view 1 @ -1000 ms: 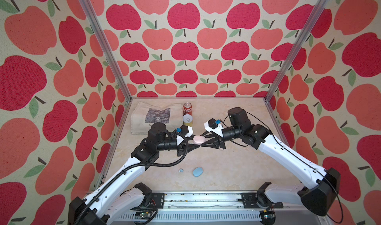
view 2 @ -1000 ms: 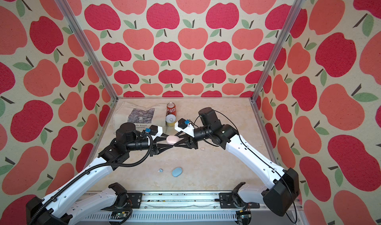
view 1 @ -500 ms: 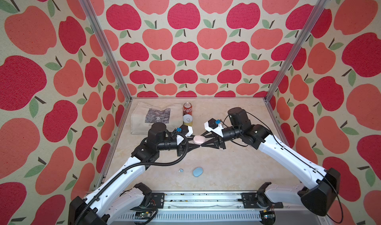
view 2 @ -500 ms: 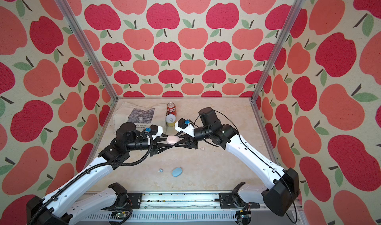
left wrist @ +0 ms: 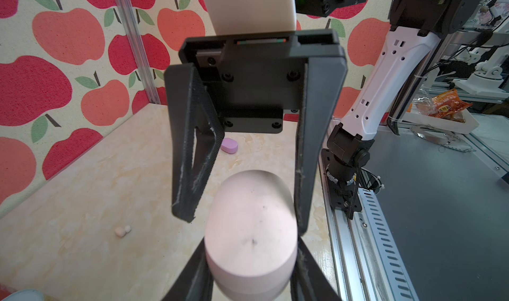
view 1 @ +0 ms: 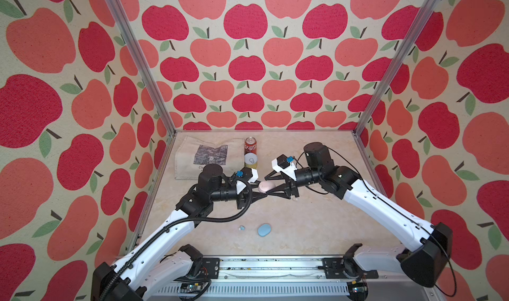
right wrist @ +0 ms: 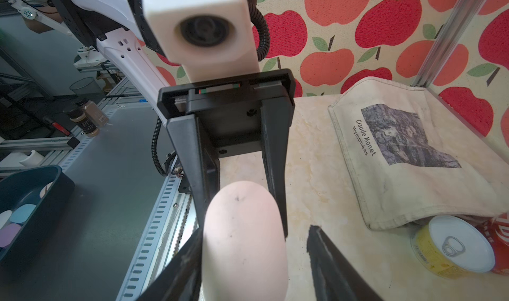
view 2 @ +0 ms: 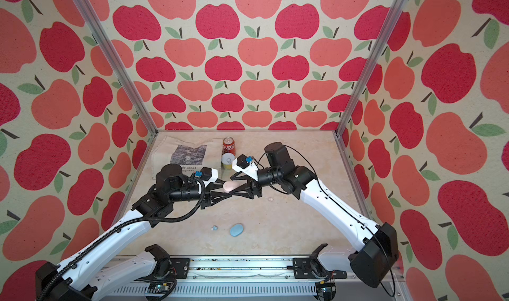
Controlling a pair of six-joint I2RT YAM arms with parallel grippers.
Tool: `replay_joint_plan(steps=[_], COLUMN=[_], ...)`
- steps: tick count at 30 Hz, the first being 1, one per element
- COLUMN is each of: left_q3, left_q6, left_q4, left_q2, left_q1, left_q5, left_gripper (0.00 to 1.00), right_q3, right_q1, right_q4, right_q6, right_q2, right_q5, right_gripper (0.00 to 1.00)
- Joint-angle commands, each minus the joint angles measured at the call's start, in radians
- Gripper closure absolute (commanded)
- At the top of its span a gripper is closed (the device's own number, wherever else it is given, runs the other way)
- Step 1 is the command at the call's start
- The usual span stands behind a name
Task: Insert wireless bluetooth earbuds into charging case
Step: Open the charging case.
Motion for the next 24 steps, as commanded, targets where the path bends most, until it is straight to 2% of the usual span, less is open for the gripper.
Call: replay_joint_plan(steps=[1, 24], left_q3=[0.016, 0.001], left_q6=[0.01, -0.023], left_q4=[-0.008, 0.017], left_q2=[-0.016, -0.028], left_q1=[-0.006, -0.011], left_q5=[0.007, 0.012], left_gripper=[1.0, 1.0], right_q3=[-0.005, -0.034], right_q1=[-0.012, -0.043], right_q4=[0.033, 0.149], right_q6=[0.03, 0.118], right_q2=[0.003, -0.022], right_q5=[0.038, 0.092], right_gripper=[0.39, 0.41])
